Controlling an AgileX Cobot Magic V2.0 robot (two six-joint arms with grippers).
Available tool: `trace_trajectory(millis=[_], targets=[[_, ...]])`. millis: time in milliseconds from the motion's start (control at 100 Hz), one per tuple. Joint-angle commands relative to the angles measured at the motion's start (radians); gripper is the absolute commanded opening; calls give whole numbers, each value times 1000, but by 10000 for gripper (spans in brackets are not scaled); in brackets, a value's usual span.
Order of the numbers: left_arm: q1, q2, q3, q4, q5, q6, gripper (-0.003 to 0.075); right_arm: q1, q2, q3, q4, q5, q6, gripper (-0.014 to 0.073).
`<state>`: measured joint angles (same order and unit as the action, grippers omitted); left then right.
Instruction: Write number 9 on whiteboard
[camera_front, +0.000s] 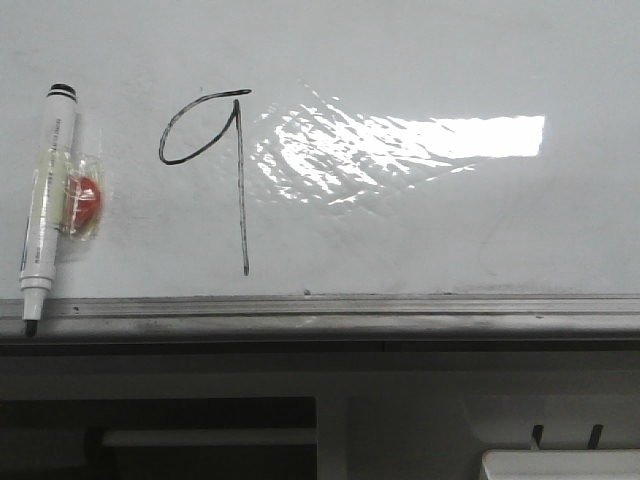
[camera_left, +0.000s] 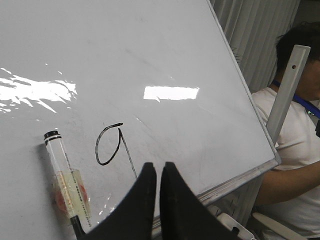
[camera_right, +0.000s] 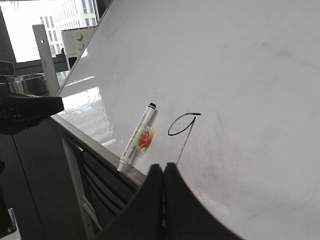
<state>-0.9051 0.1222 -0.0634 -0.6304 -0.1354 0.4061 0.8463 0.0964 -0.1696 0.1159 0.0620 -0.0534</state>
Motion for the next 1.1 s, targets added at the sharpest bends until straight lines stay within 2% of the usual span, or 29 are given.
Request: trace_trajectory(millis=[0,60,130,250,290,350,400,490,870,960,1090], targets=[[-1,11,-27,1,-54,1,-20,-1,11,-26,-9,-84,-10,-70],[-1,11,-20,8,-61,1,-20,-1,11,-26,-9,-84,-10,-70],[6,11,5,97,-65,-1,-20,-1,11,-26,-9,-84,-10,-70],[85,11,68,230,-76,-14,-20,-1,11,-26,-9,-84,-10,-70],[130,8,88,267,-78,-68,-20,-1,11,-26,-9,-84,-10,-70],[195,1,110,318,-78,-222,-20,-1,11,-26,-9,-84,-10,-70],[255,-9,110,358,-36,-309,-20,-1,11,-26,-9,-84,-10,-70],[366,-24,110,453,-8,-329,-20,-1,11,-26,-9,-84,-10,-70],[787,-155,110,530,190,-356,-20,-1,11,-26,-9,-84,-10,-70],[839,-155,110,534,242,-397,-20,-1,11,-26,-9,-84,-10,-70],[882,-155,110,576,394,-406,-20,-1,11,-26,-9,-84,-10,-70]])
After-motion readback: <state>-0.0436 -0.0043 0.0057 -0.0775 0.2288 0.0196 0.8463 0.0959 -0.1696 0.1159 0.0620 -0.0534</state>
